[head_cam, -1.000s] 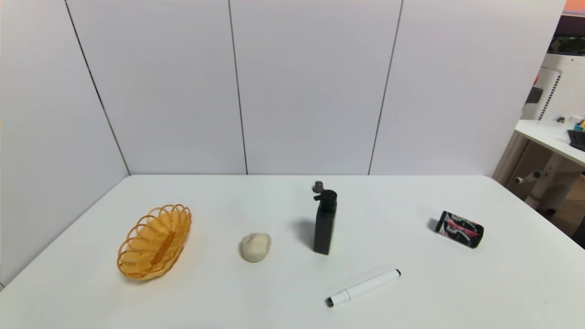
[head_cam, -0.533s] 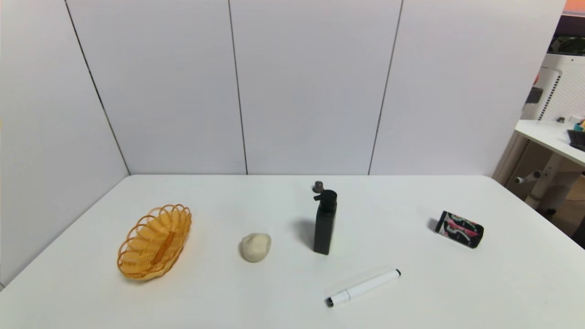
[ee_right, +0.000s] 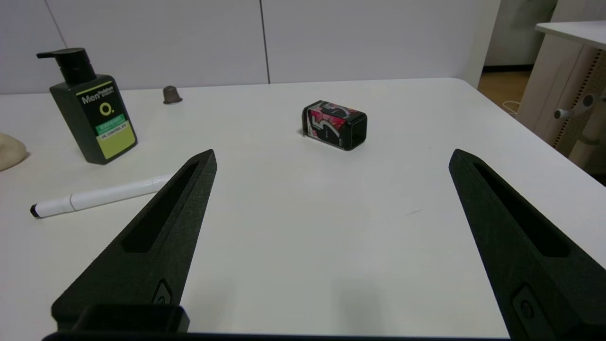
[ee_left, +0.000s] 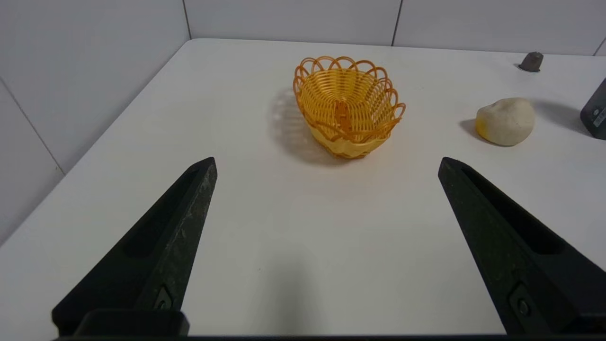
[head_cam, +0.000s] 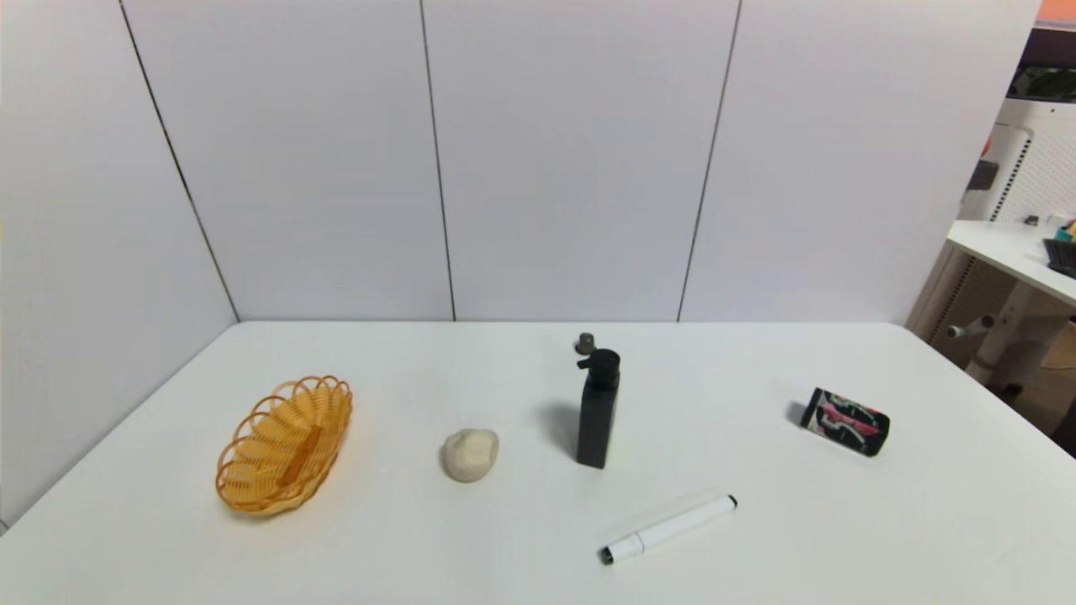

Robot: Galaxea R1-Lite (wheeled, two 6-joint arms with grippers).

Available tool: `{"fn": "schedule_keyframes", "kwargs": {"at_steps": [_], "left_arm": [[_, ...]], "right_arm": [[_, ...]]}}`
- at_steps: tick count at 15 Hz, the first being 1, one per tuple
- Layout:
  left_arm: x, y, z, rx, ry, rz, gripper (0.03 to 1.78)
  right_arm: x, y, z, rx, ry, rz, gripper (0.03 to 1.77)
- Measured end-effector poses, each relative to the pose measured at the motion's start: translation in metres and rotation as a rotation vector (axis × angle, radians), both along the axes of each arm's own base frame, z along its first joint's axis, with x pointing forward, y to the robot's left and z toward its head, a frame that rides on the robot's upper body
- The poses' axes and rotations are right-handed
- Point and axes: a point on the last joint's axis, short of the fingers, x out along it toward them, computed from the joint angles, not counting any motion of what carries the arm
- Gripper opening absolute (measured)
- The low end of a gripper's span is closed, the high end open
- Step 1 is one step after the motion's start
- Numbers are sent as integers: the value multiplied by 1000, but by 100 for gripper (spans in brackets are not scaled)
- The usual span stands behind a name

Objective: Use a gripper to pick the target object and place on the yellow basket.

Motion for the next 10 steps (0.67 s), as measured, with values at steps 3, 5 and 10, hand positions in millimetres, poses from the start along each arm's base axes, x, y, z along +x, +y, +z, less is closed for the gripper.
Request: {"fn": "schedule_keyframes", "kwargs": {"at_steps": [3, 5, 10], "left_arm": [[26, -2, 69, 43, 50, -76, 169], [57, -7, 114, 83, 71, -165, 169], [134, -52, 156, 195, 163, -501, 169]], "right_arm": [[0, 0, 0, 0, 1, 0, 169], [0, 0, 0, 0, 0, 0, 169], [0, 0, 0, 0, 0, 0, 169]]}}
